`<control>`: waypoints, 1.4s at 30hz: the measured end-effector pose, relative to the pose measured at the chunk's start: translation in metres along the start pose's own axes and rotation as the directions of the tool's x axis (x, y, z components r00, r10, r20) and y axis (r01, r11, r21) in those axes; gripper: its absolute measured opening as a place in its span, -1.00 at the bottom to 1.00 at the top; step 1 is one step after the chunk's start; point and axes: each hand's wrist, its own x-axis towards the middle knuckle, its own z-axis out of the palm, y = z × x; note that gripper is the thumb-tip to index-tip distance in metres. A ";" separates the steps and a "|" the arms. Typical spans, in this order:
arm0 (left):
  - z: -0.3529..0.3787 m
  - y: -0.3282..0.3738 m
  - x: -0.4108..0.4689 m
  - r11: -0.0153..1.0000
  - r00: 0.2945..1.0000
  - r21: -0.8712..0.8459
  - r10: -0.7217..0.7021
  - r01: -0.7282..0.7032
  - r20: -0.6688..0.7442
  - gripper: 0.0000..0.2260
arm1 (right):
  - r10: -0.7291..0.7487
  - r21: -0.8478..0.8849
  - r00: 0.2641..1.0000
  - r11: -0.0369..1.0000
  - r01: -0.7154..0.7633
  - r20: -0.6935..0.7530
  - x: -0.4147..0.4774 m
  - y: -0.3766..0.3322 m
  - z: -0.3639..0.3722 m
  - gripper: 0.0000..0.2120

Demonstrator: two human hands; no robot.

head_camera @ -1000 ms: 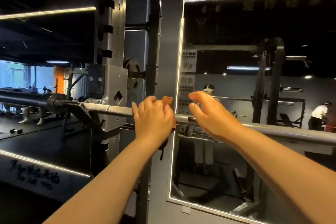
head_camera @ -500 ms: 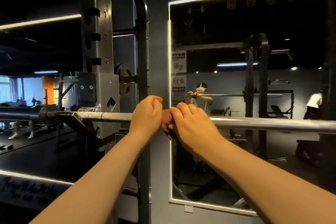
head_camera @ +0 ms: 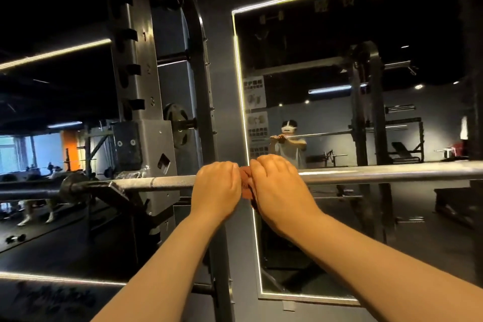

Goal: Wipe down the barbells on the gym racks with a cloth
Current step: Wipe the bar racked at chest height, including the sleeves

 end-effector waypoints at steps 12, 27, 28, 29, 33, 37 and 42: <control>0.001 -0.002 -0.006 0.987 0.996 -0.157 0.016 -0.029 -0.082 -0.75 | 0.011 -0.119 1.000 0.993 -0.011 -0.006 0.014 -0.013 -0.006 -0.58; 0.011 -0.005 -0.005 0.995 0.995 -0.095 -0.001 -0.009 -0.103 -0.80 | 0.021 -0.022 0.994 1.000 -0.018 0.105 0.021 0.002 -0.024 -0.58; 0.010 -0.005 -0.006 0.996 0.995 -0.092 0.006 -0.015 -0.098 -0.80 | -0.011 -0.039 0.999 0.999 0.012 0.036 0.013 0.004 -0.014 -0.58; 0.009 -0.004 -0.006 0.995 0.995 -0.096 0.008 -0.018 -0.099 -0.79 | -0.050 -0.065 0.999 0.997 0.048 -0.023 0.003 0.007 -0.007 -0.59; 0.009 -0.001 -0.009 0.993 0.991 -0.120 -0.011 -0.005 -0.130 -0.81 | -0.175 -0.096 0.971 0.982 0.161 -0.165 -0.020 0.017 0.006 -0.59; 0.008 0.001 -0.009 0.993 0.990 -0.115 -0.010 -0.006 -0.139 -0.84 | -0.034 0.092 0.999 0.995 0.037 -0.035 0.002 0.006 -0.023 -0.70; 0.006 0.004 -0.010 0.999 0.994 0.009 0.053 -0.053 -0.097 -0.90 | 0.084 -0.025 0.996 0.996 -0.084 0.018 0.015 -0.007 -0.015 -0.59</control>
